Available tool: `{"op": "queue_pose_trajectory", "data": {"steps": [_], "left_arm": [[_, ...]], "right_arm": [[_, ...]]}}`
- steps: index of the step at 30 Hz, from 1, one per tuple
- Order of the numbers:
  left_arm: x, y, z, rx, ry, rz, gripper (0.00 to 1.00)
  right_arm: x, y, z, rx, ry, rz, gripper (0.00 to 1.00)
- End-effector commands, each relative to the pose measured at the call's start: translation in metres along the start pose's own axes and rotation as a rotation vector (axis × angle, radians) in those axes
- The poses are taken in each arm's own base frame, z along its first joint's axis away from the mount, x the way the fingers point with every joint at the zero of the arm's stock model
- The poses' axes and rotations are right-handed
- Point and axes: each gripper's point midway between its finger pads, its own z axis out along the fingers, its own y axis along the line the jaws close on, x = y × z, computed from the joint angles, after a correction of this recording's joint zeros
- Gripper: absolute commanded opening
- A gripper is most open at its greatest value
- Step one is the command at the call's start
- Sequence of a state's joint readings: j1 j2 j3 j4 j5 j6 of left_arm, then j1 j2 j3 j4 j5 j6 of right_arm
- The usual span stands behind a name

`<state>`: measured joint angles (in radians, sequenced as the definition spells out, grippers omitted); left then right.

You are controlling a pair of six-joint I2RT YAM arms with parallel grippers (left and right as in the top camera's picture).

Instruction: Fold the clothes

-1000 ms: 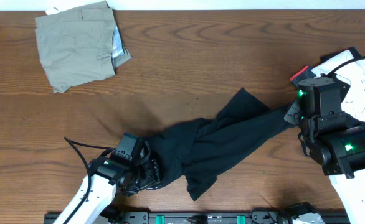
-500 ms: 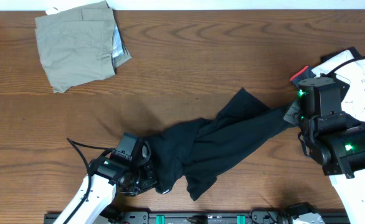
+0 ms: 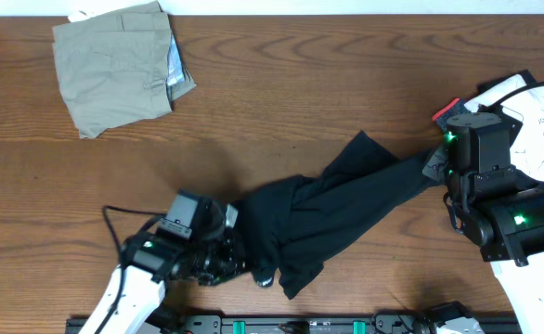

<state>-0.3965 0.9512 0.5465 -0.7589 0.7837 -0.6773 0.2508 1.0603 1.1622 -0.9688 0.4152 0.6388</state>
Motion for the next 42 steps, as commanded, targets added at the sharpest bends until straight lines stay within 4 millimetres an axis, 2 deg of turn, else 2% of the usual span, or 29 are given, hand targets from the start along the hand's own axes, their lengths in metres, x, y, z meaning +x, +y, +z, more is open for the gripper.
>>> {"op": "queue_pose_trajectory", "data": {"steps": [1,5,8,13,20,29,32,34,35,38,40,42], "left_arm": [[-0.003,-0.055,-0.033,0.134,-0.071,0.179,0.06],[-0.012,-0.094,-0.074,0.168,-0.237,0.302,0.06],[-0.02,-0.114,-0.106,0.159,-0.384,0.364,0.06],[-0.049,-0.112,-0.153,0.004,-0.658,0.333,0.06],[-0.061,-0.1,-0.169,-0.086,-0.762,0.298,0.06],[-0.075,-0.085,-0.184,-0.186,-0.868,0.256,0.06],[-0.075,-0.084,-0.185,-0.189,-0.872,0.255,0.06],[-0.076,-0.083,-0.186,-0.197,-0.879,0.252,0.06],[-0.076,-0.083,-0.186,-0.2,-0.881,0.251,0.06],[-0.076,-0.082,-0.186,-0.203,-0.879,0.249,0.06],[-0.076,-0.081,-0.186,-0.206,-0.876,0.248,0.06],[-0.076,-0.08,-0.186,-0.207,-0.875,0.247,0.06]], "right_arm": [[-0.01,-0.003,-0.003,0.014,-0.034,0.0,0.01],[-0.011,-0.004,-0.003,0.02,-0.038,0.0,0.01],[-0.011,-0.005,-0.003,0.024,-0.04,-0.004,0.01],[-0.009,-0.008,-0.003,0.042,-0.034,-0.011,0.01],[0.013,-0.031,-0.006,0.131,0.053,-0.06,0.01],[0.046,-0.071,-0.021,0.297,0.166,0.002,0.01],[0.047,-0.08,-0.024,0.34,0.16,0.013,0.13],[0.044,-0.084,-0.025,0.363,0.142,0.017,0.31],[0.042,-0.086,-0.025,0.375,0.128,0.024,0.37],[0.037,-0.089,-0.026,0.4,0.089,0.065,0.48],[0.033,-0.083,-0.023,0.373,0.07,0.102,0.58],[0.029,-0.068,-0.017,0.301,0.067,0.113,0.61]]}}
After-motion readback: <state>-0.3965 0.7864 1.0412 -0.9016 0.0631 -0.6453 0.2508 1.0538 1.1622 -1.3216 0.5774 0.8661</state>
